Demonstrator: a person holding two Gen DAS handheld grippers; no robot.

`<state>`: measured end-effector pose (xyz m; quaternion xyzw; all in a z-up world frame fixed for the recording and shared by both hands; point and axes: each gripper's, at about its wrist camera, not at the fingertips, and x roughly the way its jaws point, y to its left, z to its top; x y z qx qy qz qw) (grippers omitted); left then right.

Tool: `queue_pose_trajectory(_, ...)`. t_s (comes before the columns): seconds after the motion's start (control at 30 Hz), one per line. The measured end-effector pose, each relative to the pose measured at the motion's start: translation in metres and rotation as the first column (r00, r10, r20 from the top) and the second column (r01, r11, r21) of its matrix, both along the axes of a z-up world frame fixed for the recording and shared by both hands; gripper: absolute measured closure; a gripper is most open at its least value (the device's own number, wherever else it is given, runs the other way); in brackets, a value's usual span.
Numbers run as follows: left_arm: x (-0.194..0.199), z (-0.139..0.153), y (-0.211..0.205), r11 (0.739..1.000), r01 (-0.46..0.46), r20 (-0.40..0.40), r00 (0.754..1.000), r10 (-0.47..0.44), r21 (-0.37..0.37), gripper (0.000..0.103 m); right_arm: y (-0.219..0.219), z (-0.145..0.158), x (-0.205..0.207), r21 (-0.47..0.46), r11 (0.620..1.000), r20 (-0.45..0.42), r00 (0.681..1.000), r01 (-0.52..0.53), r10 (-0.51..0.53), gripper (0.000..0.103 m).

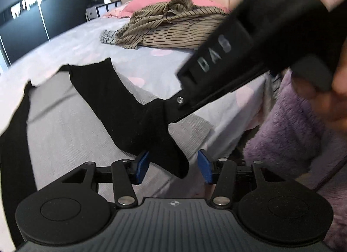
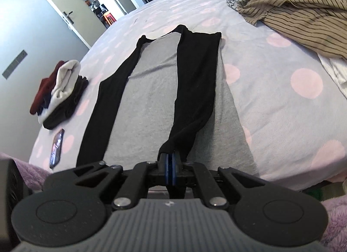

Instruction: Fold clothes

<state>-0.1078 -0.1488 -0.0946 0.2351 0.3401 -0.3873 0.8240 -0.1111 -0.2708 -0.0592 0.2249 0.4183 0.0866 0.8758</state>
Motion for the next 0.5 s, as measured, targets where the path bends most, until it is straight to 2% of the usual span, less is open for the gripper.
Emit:
queue_pose_trajectory(0.03,0.001,-0.003,-0.004,0.999,-0.001,0.009,1.000,0.000,0.034,0.090,0.000,0.001,0.000,0.004,1.000,0.003,1.000,0.000,0.000,0.099)
queue_pose_trajectory(0.1,0.002,-0.003,-0.007,0.997,0.009,0.026,1.000,-0.011,0.075,0.099,-0.002,0.005,-0.002,-0.008,1.000,0.008,1.000,0.002,-0.002,0.099)
queue_pose_trajectory(0.13,0.001,0.001,-0.005,0.998,0.012,0.040,0.999,-0.015,0.069,0.101,-0.003,0.008,-0.002,-0.018,1.000,0.013,1.000,0.004,-0.004,0.099)
queue_pose_trajectory(0.33,-0.008,0.046,0.004,0.998,0.047,0.121,0.991,-0.051,0.030,0.102,-0.013,0.045,-0.013,-0.130,0.991,0.085,0.996,0.011,0.000,0.099)
queue_pose_trajectory(0.43,-0.019,0.052,-0.006,0.992,0.112,0.156,0.980,-0.121,0.063,0.102,-0.016,0.056,-0.022,-0.198,0.980,0.080,0.997,0.007,0.009,0.099)
queue_pose_trajectory(0.5,-0.023,0.046,-0.014,0.983,0.151,0.154,0.974,-0.165,0.101,0.102,-0.017,0.051,-0.025,-0.228,0.974,0.045,0.999,0.004,0.007,0.099)
